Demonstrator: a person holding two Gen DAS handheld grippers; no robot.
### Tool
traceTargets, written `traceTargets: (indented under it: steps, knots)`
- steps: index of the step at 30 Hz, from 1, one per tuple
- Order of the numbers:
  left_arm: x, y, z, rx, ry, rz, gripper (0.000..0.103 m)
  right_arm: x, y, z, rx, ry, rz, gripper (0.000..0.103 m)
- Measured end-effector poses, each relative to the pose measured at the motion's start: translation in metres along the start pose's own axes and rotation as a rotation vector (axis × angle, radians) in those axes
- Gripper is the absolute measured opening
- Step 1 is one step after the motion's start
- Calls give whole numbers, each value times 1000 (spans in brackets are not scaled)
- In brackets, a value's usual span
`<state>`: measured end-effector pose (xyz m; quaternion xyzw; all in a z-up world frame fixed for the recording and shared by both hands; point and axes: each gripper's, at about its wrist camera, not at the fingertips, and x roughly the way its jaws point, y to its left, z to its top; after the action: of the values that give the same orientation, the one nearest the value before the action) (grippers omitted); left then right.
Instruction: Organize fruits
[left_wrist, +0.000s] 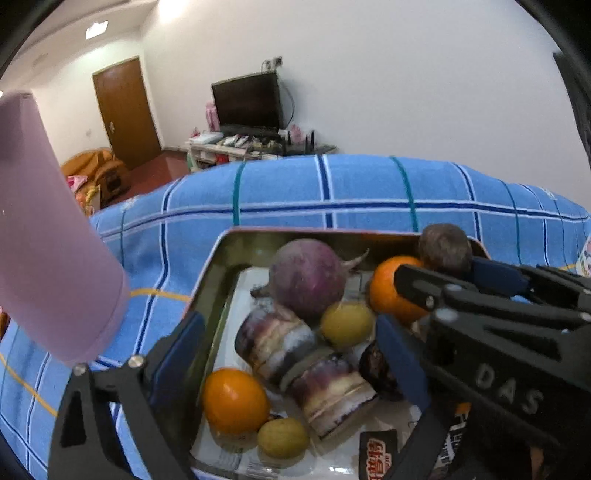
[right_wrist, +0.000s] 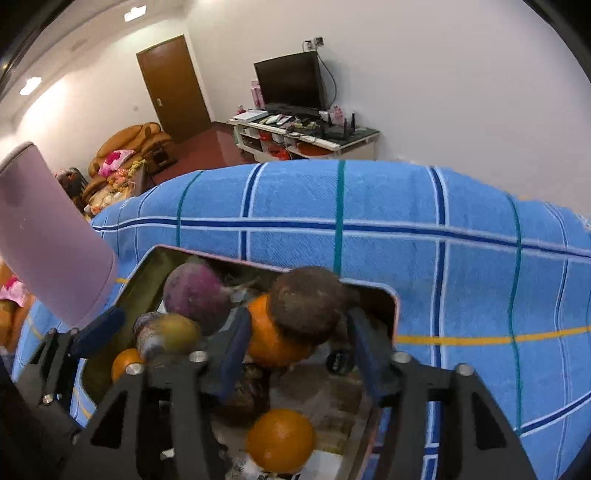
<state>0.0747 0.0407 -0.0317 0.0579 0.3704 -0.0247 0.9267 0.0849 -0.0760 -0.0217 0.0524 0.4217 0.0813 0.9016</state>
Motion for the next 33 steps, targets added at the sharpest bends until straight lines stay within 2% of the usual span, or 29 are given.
traceTargets:
  steps: [5, 8, 9, 13, 16, 19, 22, 24, 30, 33]
  knots:
    - [2, 5, -2, -17, -6, -16, 99, -13, 7, -13, -16, -89, -40, 60]
    - [2, 7, -2, -26, -16, -30, 101, -30, 4, -25, 12, -208, -72, 64]
    - [2, 7, -2, -25, -17, -29, 101, -36, 2, -29, 29, -246, -78, 69]
    - [0, 9, -2, -38, -34, -39, 101, -53, -8, -38, 89, -366, -129, 70]
    - [-7, 12, -3, -57, -74, -47, 101, -54, -12, -39, 125, -377, -147, 71]
    - [-15, 11, -4, -44, -128, 3, 102, -53, -15, -36, 144, -369, -147, 71]
    - [-29, 14, -4, -45, -217, 39, 103, -63, -13, -42, 137, -434, -151, 71]
    - [-33, 16, -5, -50, -247, 50, 103, -73, -5, -46, 115, -494, -182, 71]
    - [-26, 22, -4, -72, -234, 62, 103, -85, 5, -52, 57, -581, -259, 71]
    - [-23, 25, -3, -83, -224, 64, 103, -86, 13, -53, 25, -598, -284, 78]
